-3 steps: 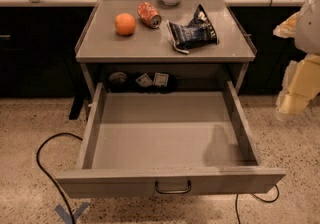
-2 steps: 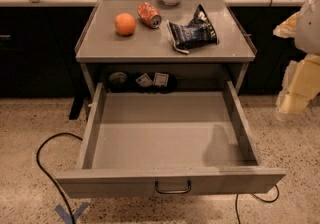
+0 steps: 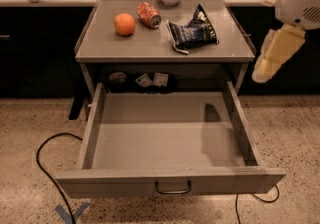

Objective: Place blue chip bag into top drawer

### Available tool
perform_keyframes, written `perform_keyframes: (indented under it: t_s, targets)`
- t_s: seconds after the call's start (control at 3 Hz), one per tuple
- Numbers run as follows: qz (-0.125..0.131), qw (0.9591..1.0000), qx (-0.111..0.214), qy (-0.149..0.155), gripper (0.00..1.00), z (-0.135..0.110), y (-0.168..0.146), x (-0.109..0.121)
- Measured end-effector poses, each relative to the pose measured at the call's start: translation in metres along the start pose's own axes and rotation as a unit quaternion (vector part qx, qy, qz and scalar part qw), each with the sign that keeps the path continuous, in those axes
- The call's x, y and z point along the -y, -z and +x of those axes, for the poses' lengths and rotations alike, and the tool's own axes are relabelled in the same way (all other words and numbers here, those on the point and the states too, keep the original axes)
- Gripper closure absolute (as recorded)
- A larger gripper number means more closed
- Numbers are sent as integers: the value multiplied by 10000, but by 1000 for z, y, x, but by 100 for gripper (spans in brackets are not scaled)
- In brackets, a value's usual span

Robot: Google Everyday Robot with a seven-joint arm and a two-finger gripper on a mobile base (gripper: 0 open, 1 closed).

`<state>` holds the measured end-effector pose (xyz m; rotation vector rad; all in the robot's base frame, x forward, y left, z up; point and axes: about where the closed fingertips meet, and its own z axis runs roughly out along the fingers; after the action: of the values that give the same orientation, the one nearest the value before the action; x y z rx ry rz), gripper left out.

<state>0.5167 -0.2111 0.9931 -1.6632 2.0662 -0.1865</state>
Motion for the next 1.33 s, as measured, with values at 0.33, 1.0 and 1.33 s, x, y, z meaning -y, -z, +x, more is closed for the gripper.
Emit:
perform_keyframes:
  t_s: [0.33, 1.0, 1.33]
  targets:
    - [469, 9983, 338, 50, 0, -17, -18, 67]
    - [678, 9932, 940, 61, 0, -54, -66, 146]
    - [395, 9932, 1092, 130, 0, -65, -84, 153]
